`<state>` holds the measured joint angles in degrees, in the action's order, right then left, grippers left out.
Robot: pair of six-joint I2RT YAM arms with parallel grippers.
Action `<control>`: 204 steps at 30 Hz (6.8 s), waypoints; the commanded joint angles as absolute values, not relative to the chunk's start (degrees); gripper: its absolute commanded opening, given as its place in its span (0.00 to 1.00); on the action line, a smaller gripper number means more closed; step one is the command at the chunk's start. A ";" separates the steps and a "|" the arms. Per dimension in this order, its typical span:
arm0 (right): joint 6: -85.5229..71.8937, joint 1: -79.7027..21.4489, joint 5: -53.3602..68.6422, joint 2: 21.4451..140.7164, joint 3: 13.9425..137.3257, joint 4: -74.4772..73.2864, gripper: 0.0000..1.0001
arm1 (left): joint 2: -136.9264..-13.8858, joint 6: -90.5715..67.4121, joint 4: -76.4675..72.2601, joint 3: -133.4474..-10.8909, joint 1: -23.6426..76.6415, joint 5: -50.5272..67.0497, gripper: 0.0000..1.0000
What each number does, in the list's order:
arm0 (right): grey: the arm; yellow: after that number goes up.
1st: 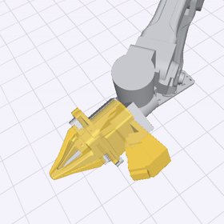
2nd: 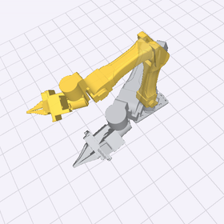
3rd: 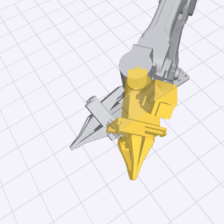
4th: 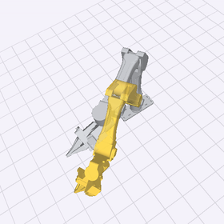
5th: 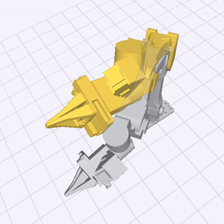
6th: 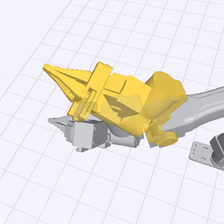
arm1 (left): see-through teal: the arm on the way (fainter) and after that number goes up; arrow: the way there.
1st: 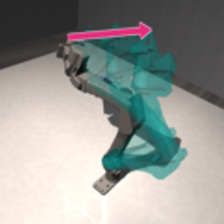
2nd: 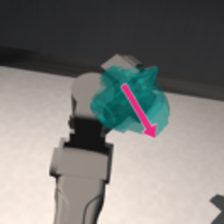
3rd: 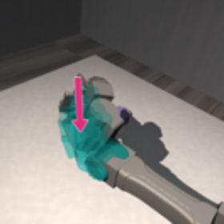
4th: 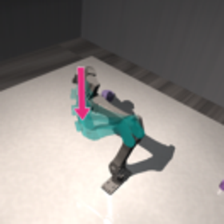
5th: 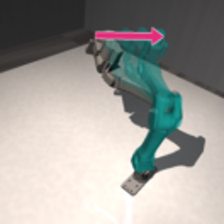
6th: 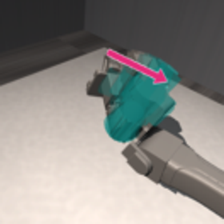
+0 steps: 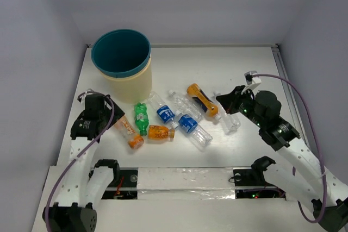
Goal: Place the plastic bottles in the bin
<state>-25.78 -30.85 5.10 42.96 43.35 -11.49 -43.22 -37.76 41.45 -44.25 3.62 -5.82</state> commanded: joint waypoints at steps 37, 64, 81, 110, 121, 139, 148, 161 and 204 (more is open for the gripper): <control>-23.38 -31.46 0.18 49.04 39.64 -6.41 0.87 | -70.66 -39.90 26.02 -37.71 -0.53 0.53 0.86; -20.04 -20.04 -9.93 76.54 52.73 -18.54 0.91 | -53.27 -38.15 33.13 -41.31 11.16 -2.55 0.41; -22.15 -19.52 -12.22 87.62 60.64 -32.34 0.92 | -40.70 -31.72 24.45 -62.05 17.05 3.07 0.39; -18.19 -18.10 -12.40 71.49 71.80 -32.35 0.57 | -71.01 -20.58 2.74 -89.74 17.05 -32.68 0.39; -26.01 -29.61 4.90 70.55 83.05 -11.53 0.60 | -80.85 -20.04 -8.70 -85.17 13.89 -36.74 0.50; -36.65 -43.32 7.13 111.60 123.46 10.64 0.63 | -51.37 -31.02 9.57 -60.41 10.55 -7.04 0.65; -30.59 -46.31 0.18 130.59 147.03 2.56 0.72 | -36.30 -34.54 21.44 -39.65 10.55 6.06 0.54; -23.21 -46.85 -1.32 120.60 139.76 0.96 1.00 | -44.91 -37.17 15.30 -34.11 11.07 6.59 0.92; -9.58 -24.26 5.28 106.34 78.22 -25.75 0.99 | -69.97 -43.51 -3.96 -25.75 18.98 -11.69 0.40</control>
